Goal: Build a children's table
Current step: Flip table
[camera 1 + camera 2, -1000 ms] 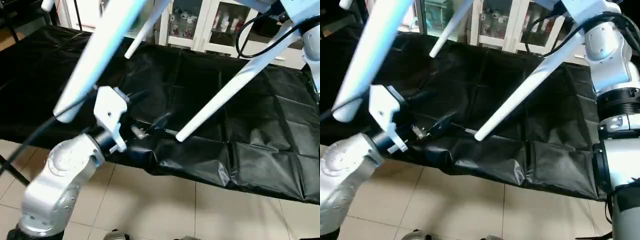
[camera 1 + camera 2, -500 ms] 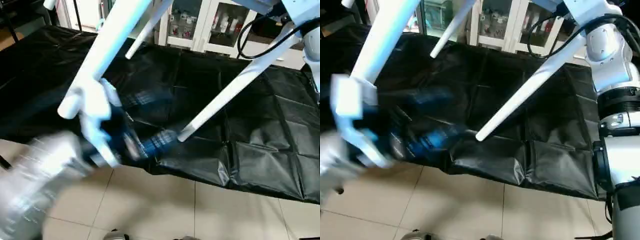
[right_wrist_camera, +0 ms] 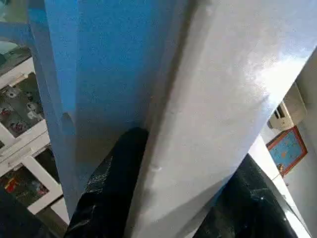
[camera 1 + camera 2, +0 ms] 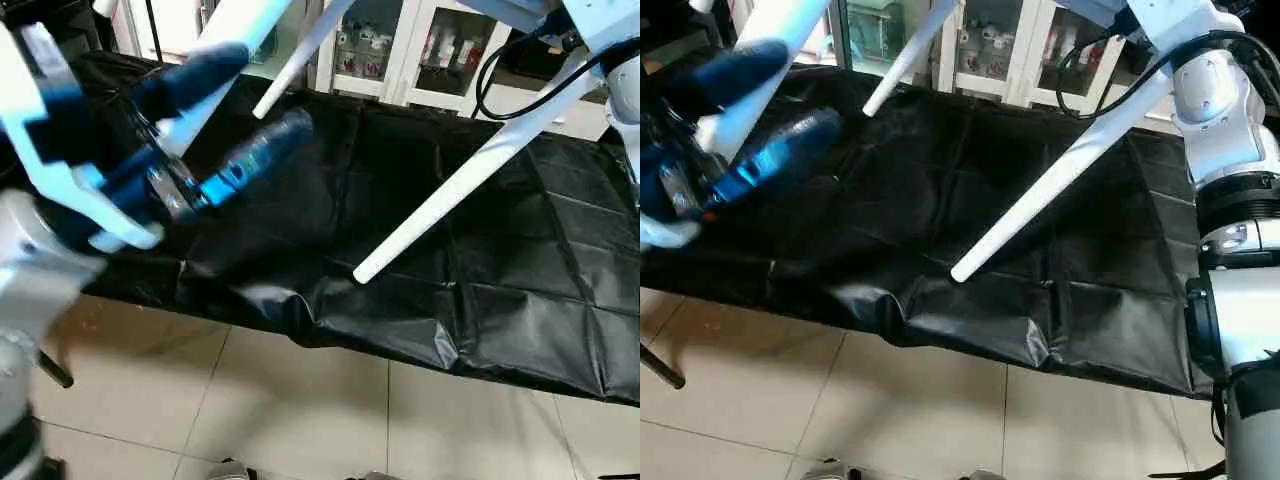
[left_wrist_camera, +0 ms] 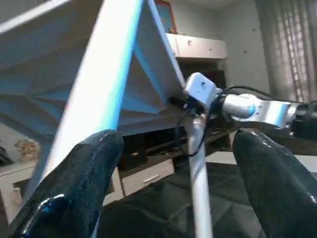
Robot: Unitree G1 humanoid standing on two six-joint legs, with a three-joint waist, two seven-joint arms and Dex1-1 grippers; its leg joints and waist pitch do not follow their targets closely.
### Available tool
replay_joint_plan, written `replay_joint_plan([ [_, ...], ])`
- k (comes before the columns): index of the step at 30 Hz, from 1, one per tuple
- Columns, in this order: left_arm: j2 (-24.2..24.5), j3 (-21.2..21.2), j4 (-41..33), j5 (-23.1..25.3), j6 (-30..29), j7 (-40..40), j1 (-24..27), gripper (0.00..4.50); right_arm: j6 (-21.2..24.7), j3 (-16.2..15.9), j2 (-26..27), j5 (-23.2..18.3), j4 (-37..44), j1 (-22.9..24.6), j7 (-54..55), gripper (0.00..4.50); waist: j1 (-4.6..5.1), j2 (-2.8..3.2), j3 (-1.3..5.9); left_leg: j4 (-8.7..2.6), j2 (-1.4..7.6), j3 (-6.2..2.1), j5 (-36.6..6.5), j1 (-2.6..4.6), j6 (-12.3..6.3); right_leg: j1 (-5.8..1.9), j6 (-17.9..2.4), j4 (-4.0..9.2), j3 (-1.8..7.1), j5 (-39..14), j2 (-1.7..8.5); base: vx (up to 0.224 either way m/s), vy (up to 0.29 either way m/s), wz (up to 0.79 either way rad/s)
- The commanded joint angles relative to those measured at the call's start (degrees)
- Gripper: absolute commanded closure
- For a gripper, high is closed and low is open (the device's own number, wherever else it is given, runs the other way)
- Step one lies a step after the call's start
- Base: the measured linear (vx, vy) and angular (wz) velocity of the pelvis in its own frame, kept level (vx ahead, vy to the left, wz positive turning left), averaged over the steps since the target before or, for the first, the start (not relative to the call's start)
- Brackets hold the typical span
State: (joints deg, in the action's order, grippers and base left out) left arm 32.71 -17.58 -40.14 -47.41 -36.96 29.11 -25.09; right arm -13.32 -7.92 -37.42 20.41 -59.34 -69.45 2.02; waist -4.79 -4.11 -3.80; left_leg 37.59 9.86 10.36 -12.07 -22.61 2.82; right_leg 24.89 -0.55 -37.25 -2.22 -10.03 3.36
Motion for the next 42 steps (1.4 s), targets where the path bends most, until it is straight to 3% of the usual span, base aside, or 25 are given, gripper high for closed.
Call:
replay_joint_plan([
  [1, 1.6, -0.6, 0.2, 1.4, 0.0, -1.7, -0.9, 0.37, -0.8, -2.9, -1.4, 3.7, -1.2, -0.4, -1.3, 3.04, 0.68, -0.53, 3.93, -4.22, 2.03, -0.42, -10.8, 0.78, 3.92, -2.93, -7.2, 3.57, 2.31, -13.4, 2.91, 0.000, 0.000, 0.00],
  [5, 4.7, 2.1, 1.4, 8.8, -0.7, -4.1, -0.6, 0.37, -1.0, -3.0, -1.1, 3.8, -1.6, -0.7, -1.4, 3.04, 0.79, -0.68, 3.85, -4.18, 2.07, -0.40, -11.0, 0.84, 3.73, -2.70, -6.3, 3.68, 2.31, -14.4, 2.84, 0.000, 0.000, 0.00],
  [13, 7.5, 3.3, 4.4, 14.0, -2.3, -8.4, -1.4, 0.37, -1.2, -3.3, -0.9, 4.0, -2.0, -1.0, -1.5, 3.04, 0.98, -0.61, 3.95, -4.21, 2.02, -0.55, -11.4, 0.76, 4.19, -2.64, -6.6, 3.61, 2.23, -14.3, 2.93, 0.000, 0.000, 0.00],
  [15, 7.6, 3.5, 4.6, 14.0, -2.8, -8.8, -1.4, 0.37, -1.2, -3.4, -0.9, 4.0, -2.0, -1.1, -1.5, 3.04, 0.97, -0.55, 3.99, -4.17, 2.04, -0.50, -11.0, 0.81, 4.24, -2.63, -7.1, 3.51, 2.25, -13.5, 2.98, 0.000, 0.000, 0.00],
  [17, 7.1, 3.8, 4.7, 13.8, -3.9, -9.4, -1.6, 0.73, -1.2, -3.6, -0.9, 4.1, -2.1, -1.2, -1.5, 3.04, 1.05, -0.63, 4.02, -4.11, 1.99, -0.45, -10.6, 0.73, 4.33, -2.70, -7.6, 3.40, 2.23, -12.5, 2.92, 0.000, 0.000, 0.00],
  [26, 7.6, 4.2, 4.1, 12.9, -5.4, -8.9, -0.7, 1.25, -1.3, -4.0, -1.0, 4.2, -2.4, -1.7, -1.6, 3.04, 1.29, -0.72, 3.97, -4.09, 1.98, -0.49, -11.4, 0.68, 4.07, -2.61, -7.3, 3.63, 2.17, -14.4, 2.98, 0.000, 0.000, 0.00],
  [27, 7.4, 4.0, 4.2, 12.9, -5.5, -9.0, -0.8, 1.55, -1.3, -4.0, -0.9, 4.2, -2.4, -1.7, -1.6, 3.04, 1.28, -0.71, 4.01, -4.06, 1.98, -0.48, -11.3, 0.72, 4.02, -2.62, -7.4, 3.62, 2.19, -14.2, 3.00, 0.000, 0.000, 0.00],
  [42, 6.3, 2.9, 4.8, 13.7, -5.7, -10.8, -1.1, 2.69, -1.2, -4.6, -0.6, 4.3, -2.4, -2.2, -1.5, 3.04, 1.65, -0.85, 3.97, -3.98, 2.02, -0.58, -11.8, 0.55, 4.23, -2.50, -7.3, 3.63, 2.11, -14.7, 3.04, 0.000, 0.000, 0.00],
])
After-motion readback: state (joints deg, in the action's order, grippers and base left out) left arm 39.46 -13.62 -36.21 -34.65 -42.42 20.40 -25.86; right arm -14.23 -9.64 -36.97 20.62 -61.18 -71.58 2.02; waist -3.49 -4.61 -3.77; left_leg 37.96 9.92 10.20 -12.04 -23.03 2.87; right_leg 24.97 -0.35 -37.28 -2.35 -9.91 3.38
